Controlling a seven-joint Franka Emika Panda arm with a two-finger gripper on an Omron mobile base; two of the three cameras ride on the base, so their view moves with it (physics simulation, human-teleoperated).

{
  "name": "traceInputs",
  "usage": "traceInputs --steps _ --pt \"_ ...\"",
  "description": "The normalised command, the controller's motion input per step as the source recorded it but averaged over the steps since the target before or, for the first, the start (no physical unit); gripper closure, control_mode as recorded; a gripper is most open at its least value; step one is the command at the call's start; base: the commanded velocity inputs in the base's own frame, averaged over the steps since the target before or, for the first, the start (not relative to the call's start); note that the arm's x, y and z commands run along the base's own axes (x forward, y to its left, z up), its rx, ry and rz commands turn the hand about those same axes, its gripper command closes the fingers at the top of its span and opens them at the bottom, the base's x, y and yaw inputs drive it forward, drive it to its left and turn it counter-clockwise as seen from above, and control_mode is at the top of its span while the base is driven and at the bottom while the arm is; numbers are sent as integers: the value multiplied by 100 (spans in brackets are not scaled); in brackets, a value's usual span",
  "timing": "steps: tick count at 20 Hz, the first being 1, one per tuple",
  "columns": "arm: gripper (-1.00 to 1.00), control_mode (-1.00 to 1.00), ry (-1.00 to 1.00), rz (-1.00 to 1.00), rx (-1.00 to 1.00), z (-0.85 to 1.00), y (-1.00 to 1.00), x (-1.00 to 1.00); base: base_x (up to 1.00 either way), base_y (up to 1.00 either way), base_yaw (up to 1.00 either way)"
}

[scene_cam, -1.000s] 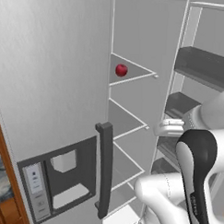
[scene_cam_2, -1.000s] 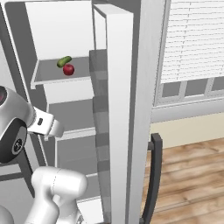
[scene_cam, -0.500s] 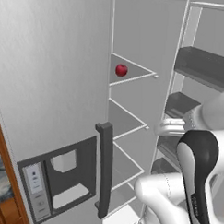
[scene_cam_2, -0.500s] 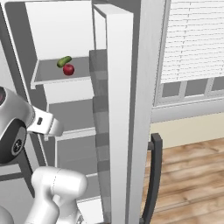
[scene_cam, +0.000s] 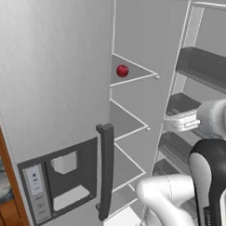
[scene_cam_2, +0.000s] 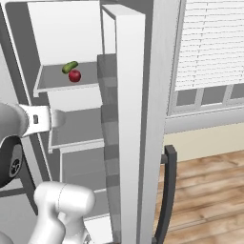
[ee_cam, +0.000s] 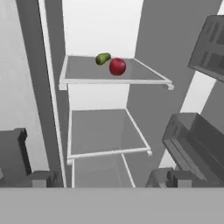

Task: Pick up the banana and apple from the fridge and place one fruit on each plate on the dining counter.

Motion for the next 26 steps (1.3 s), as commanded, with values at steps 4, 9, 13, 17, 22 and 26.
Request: traceInputs --steps 4,9,13,17,22,26 --pt "-100 -100 -4 13 -16 74 6 44 0 0 0" --pt "-100 -100 29 6 -1 44 1 100 0 0 0" --pt "-100 -100 48 0 0 -3 5 100 0 0 0" --pt "-100 -100 21 -6 0 -26 33 99 0 0 0" --pt "-100 -100 2 -4 0 -29 49 95 0 0 0" --pt "-100 -100 0 -3 0 -15 14 100 0 0 0"
